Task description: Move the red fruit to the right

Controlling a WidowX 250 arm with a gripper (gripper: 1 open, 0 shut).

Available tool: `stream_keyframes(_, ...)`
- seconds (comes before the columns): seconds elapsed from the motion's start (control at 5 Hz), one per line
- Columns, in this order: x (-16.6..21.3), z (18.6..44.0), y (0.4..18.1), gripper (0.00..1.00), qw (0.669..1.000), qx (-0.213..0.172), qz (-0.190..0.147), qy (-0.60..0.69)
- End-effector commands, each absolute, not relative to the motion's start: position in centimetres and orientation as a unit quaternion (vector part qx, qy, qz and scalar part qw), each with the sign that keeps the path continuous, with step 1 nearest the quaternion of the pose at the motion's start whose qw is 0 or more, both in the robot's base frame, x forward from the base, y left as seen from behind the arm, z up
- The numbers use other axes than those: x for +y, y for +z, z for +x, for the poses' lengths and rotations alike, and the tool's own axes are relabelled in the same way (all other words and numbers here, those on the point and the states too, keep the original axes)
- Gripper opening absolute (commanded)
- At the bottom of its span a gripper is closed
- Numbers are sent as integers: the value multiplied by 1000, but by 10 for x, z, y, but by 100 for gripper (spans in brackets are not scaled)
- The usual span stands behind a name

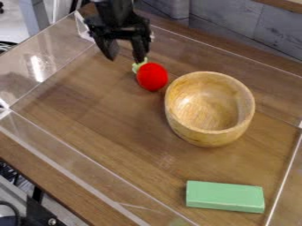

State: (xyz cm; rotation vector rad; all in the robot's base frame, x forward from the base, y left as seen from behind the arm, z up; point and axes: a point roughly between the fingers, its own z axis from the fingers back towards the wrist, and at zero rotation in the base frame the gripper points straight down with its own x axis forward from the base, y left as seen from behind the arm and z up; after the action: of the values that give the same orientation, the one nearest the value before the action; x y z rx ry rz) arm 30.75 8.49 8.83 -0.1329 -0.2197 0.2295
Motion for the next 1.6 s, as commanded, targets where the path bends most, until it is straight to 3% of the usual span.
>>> stream_keyframes(0.0, 86, 314, 98, 100, 975, -156, -49, 151)
stream_keyframes(0.4, 101, 313, 113, 100, 966, -187, -45, 174)
stream_keyframes(0.8, 113, 326, 114, 100, 971, -208, -47, 105)
stream_keyframes(1.2, 118, 326, 95, 100, 972, -222, -37, 70)
stream_keyframes(1.4, 121, 318, 107, 100, 970, -234, -28, 65)
